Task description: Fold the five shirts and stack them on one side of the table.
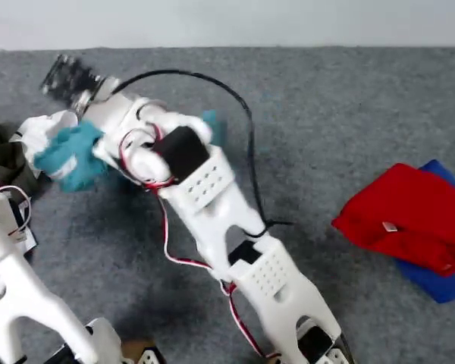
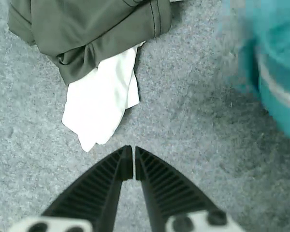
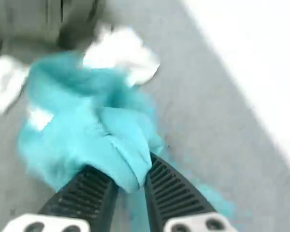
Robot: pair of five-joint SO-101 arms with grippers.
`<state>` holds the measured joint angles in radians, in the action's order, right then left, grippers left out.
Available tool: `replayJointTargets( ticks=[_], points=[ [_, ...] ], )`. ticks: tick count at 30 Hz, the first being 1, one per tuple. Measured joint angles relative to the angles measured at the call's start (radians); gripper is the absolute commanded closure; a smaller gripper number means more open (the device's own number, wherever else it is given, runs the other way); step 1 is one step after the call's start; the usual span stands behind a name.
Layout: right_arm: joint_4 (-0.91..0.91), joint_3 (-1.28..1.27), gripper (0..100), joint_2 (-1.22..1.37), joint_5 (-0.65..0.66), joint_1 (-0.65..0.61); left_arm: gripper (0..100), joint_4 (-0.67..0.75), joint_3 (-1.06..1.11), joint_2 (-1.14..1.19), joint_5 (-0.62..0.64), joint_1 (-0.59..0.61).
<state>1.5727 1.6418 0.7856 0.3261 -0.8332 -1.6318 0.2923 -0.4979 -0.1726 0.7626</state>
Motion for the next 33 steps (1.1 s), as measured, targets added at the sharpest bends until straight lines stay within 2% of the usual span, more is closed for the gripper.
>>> replayJointTargets(
  ticks=[4, 8, 18, 20, 22, 25, 29, 33],
  points=[
    [-0.08, 0.002, 98.8, -0.046, -0.052, 0.074, 98, 0.0, 0.0, 0.0, 0.0, -0.002],
    [-0.086, 0.002, 98.8, -0.04, -0.123, 0.239, 98, 0.0, 0.0, 0.0, 0.0, 0.0],
    [0.11, 0.005, 98.9, 0.285, -0.295, 0.694, 98, 0.0, 0.0, 0.0, 0.0, -0.002],
    [0.16, 0.005, 98.9, 0.339, -0.324, 0.766, 98, 0.0, 0.0, 0.0, 0.006, -0.038],
    [0.183, 0.005, 98.9, 0.388, -0.342, 0.821, 98, 0.012, 0.008, 0.0, 0.006, -0.127],
    [0.184, 0.005, 98.9, 0.446, -0.351, 0.862, 98, 0.081, 0.058, 0.0, 0.006, -0.351],
    [0.184, 0.005, 98.9, 0.496, -0.353, 0.87, 98, 0.307, 0.207, 0.0, 0.002, -0.697],
    [0.184, 0.005, 98.9, 0.523, -0.353, 0.87, 89, 0.543, 0.374, 0.0, 0.021, -0.968]
  ],
)
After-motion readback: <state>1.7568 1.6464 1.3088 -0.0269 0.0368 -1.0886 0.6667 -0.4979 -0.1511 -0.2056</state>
